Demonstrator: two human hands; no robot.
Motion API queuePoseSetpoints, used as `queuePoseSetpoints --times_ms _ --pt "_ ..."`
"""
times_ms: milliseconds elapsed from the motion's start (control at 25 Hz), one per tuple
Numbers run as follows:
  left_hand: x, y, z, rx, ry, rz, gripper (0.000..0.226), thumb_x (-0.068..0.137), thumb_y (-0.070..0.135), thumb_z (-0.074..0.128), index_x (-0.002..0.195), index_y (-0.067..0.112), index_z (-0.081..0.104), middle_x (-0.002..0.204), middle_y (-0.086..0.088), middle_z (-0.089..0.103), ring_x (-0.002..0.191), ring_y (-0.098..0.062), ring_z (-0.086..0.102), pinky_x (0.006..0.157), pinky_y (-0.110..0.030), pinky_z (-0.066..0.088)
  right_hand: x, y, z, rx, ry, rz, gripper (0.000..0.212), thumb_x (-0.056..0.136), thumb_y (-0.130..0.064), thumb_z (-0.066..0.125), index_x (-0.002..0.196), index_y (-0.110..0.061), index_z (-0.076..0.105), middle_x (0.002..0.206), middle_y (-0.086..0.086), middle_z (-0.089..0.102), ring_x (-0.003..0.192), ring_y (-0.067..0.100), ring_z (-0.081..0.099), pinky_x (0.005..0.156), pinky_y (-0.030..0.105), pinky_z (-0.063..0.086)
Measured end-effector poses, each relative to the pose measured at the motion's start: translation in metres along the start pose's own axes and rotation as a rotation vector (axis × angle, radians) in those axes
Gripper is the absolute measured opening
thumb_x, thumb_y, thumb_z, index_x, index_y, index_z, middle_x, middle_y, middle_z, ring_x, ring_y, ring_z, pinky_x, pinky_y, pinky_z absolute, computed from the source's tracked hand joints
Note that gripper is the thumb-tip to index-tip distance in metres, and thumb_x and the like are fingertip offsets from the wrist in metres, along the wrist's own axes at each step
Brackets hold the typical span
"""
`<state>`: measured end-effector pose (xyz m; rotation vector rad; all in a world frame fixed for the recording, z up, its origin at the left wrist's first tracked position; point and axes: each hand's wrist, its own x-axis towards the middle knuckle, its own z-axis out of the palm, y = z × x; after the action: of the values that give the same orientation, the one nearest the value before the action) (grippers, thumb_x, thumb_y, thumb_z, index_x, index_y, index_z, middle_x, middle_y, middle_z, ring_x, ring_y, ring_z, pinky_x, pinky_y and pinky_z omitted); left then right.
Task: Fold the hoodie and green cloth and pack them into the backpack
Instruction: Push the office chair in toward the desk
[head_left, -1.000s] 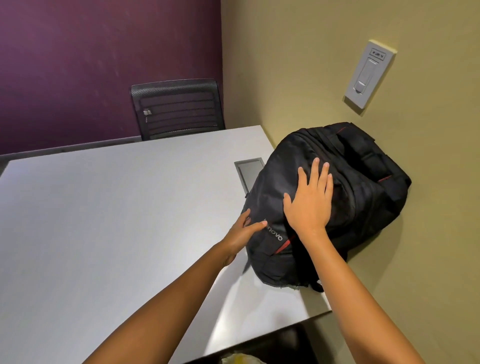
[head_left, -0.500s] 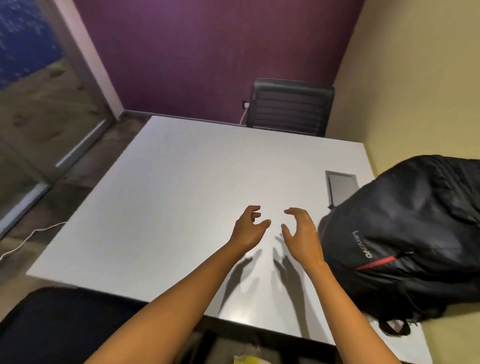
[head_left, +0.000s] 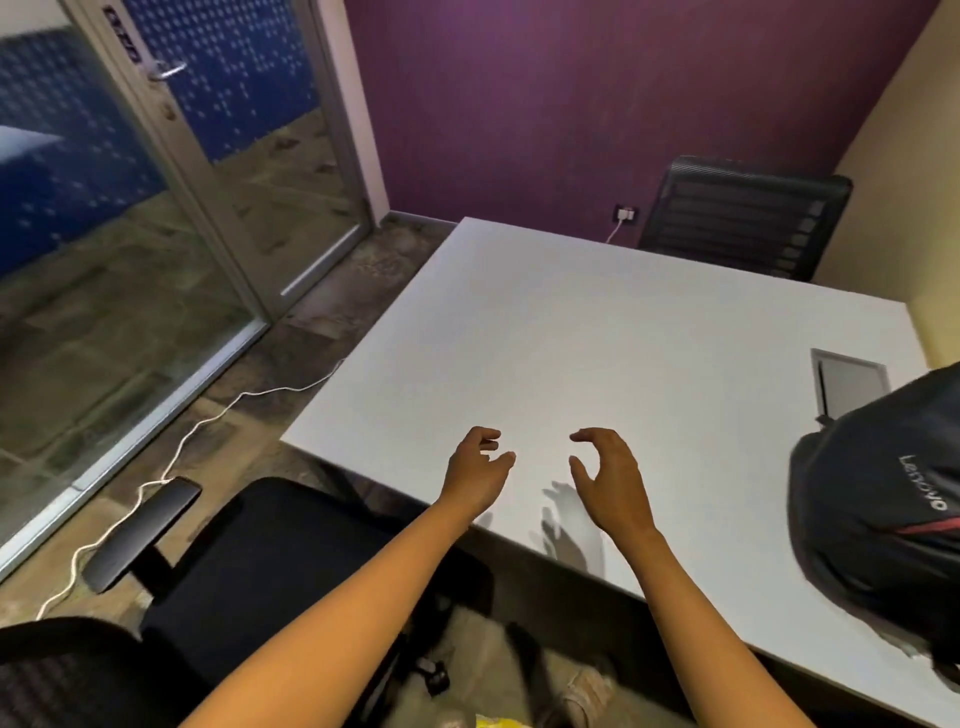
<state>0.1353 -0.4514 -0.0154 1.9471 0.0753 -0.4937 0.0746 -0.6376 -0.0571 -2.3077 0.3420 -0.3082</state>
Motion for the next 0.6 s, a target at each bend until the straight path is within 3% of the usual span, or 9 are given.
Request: queuePoseSetpoints --times_ms 160,600 --pt "-0.035 -0.039 -0.068 0.013 0.073 -0.026 0.03 0.096 0.021 0.061 0.125 0.019 0.058 0.124 0.003 0.056 0.117 -0.021 0.055 0.093 -0.032 0.048 -0.033 -0.047 0.047 0.047 -0.069 -0.06 0.025 0.095 -0.018 0.06 0.119 -0.025 0.06 0.127 -0.009 0.057 0.121 0.011 0.052 0.097 0.018 0.034" --pt "-0.145 -0.116 -0.181 0.009 0.52 -0.126 0.044 0.095 0.022 0.063 0.136 0.018 0.047 0.132 -0.004 0.049 0.102 -0.014 0.05 0.073 -0.021 0.043 -0.078 -0.155 0.137 0.059 -0.472 -0.351 0.032 0.092 -0.017 0.06 0.124 -0.015 0.058 0.127 0.004 0.059 0.117 0.021 0.056 0.094 0.022 0.037"
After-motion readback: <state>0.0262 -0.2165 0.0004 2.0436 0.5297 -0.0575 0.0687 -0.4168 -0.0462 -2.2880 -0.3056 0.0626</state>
